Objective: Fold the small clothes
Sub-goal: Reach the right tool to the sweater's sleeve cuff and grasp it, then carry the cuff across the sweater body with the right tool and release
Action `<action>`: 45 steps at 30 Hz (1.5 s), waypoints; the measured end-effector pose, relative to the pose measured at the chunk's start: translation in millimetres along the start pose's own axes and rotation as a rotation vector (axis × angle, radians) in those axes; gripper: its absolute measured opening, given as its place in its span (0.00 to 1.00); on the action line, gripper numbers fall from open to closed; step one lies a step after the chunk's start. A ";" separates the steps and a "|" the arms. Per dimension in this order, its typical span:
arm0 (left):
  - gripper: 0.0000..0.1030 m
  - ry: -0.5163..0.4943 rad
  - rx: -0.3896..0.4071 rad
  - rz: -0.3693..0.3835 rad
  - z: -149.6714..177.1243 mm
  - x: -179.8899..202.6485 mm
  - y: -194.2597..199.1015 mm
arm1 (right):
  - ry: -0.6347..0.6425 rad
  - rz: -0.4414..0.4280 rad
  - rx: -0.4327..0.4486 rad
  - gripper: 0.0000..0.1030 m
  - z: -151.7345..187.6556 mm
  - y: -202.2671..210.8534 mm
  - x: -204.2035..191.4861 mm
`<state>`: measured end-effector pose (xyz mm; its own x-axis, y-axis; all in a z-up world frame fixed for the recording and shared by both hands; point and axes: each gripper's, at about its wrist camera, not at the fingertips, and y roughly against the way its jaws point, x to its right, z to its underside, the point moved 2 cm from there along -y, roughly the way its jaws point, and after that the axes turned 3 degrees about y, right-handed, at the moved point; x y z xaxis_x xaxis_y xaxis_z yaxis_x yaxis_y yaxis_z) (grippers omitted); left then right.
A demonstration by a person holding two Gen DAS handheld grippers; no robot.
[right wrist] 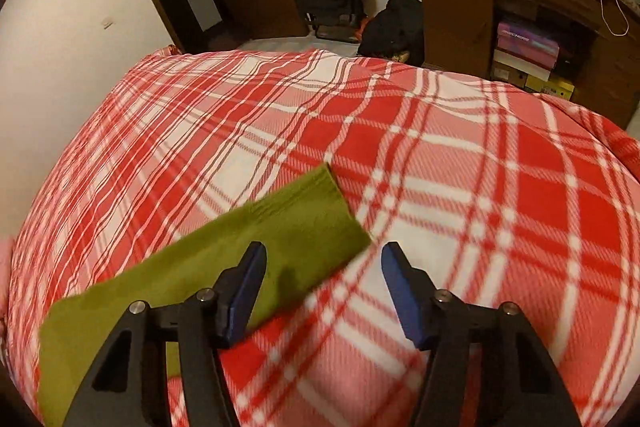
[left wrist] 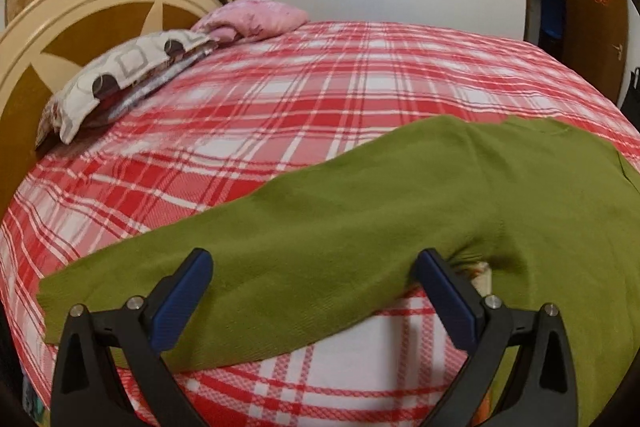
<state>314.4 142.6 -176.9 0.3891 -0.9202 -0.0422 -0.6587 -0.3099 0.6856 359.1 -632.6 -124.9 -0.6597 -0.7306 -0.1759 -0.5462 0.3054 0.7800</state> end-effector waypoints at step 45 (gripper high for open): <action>1.00 0.073 -0.040 0.168 5.8 -9.7 -8.6 | 0.836 -0.532 0.197 0.09 138.7 158.3 -373.6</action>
<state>312.6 152.8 -186.6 0.3224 -0.9380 0.1276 -0.6927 -0.1419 0.7071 447.5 -226.5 -19.0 0.2265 -0.9719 0.0638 -0.7895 -0.1449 0.5964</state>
